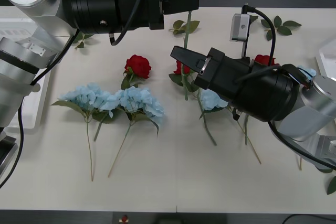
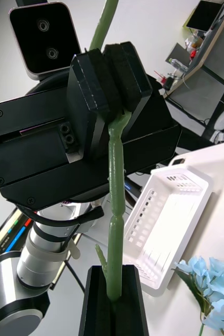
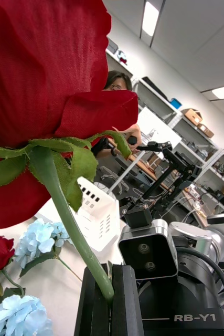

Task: Put the red flowers into the right box and the blue flowers into the left box

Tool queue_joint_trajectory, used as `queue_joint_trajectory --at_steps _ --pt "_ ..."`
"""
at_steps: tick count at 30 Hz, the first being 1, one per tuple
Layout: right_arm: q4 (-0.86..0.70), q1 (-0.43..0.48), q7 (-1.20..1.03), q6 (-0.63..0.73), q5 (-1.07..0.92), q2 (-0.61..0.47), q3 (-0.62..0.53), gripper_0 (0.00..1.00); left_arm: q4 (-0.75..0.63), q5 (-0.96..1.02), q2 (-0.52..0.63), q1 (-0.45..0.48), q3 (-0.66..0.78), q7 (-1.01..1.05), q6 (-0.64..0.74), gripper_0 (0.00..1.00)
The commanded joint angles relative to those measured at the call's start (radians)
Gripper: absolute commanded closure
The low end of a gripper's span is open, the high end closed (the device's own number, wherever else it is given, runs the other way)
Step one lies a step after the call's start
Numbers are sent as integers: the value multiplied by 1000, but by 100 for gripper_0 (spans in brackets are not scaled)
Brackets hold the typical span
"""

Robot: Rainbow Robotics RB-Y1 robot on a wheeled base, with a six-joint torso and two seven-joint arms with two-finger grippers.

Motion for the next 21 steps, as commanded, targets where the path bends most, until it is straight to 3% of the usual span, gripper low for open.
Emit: queue_joint_trajectory --at_steps 1,2,3,4,5,13,21 --pt "-26 -13 -37 -6 -9 1 -18 100 -24 8 -2 -38 13 -17 -5 99" --pt "-26 -13 -38 -6 -9 -1 -18 100 -24 8 -2 -38 13 -17 -5 61" --pt "-26 -13 -40 -6 -9 -2 -18 100 -24 8 -2 -38 13 -17 -5 17" --pt "-26 -13 -40 -8 -9 -4 -18 100 -24 8 -2 -38 13 -17 -5 4" --pt "-26 -13 -40 -8 -9 -4 -18 100 -24 8 -2 -38 13 -17 -5 0" --pt "-26 -13 -41 -11 -9 -25 -18 100 -24 8 -2 -38 13 -17 -5 0" --pt "-26 -15 -61 4 -24 -113 -18 100 -24 8 -2 -38 13 -17 -5 0"
